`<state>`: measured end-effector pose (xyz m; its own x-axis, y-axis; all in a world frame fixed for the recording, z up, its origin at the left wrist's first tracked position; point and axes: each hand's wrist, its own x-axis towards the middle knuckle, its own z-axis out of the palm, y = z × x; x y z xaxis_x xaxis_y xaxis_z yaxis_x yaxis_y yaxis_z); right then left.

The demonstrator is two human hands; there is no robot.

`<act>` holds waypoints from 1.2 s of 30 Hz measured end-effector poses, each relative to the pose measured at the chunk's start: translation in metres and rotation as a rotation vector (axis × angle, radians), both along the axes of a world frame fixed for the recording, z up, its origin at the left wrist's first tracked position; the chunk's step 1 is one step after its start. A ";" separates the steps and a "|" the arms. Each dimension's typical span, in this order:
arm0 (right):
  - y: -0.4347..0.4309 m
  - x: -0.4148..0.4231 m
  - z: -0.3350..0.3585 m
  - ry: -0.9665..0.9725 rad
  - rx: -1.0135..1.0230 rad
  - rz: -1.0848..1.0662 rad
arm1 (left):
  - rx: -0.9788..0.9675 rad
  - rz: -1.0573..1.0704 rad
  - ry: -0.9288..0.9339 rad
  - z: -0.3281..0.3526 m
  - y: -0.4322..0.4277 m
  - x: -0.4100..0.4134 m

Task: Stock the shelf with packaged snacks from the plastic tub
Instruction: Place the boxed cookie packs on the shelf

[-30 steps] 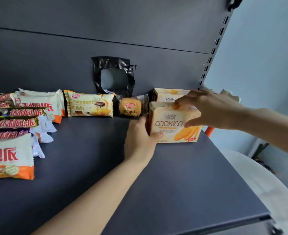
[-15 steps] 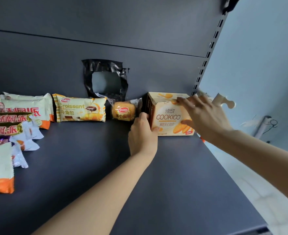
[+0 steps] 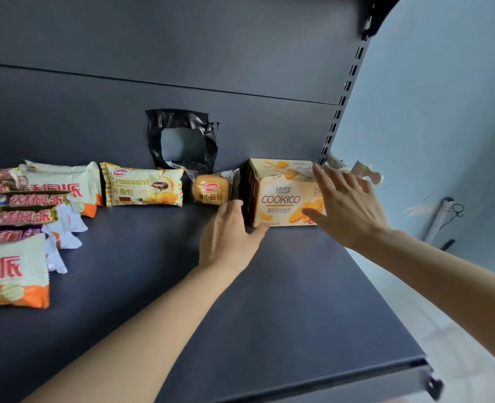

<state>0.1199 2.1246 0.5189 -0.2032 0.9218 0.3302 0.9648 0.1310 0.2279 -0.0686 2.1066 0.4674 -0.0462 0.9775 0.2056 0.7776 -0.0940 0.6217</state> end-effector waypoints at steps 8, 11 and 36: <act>-0.070 -0.026 -0.002 -0.076 -0.157 -0.012 | -0.060 -0.110 0.432 0.012 -0.063 -0.047; -0.104 -0.048 -0.004 -0.027 -0.224 -0.003 | -0.048 -0.119 0.466 0.013 -0.090 -0.067; -0.440 -0.445 -0.196 -0.069 -0.808 0.541 | -0.556 0.007 0.470 -0.180 -0.513 -0.460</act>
<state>-0.3251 1.6848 0.3226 -0.6612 0.6412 -0.3893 0.7159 0.6944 -0.0722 -0.5291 1.5938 0.2875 -0.0819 0.9433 -0.3215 0.9738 0.1445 0.1759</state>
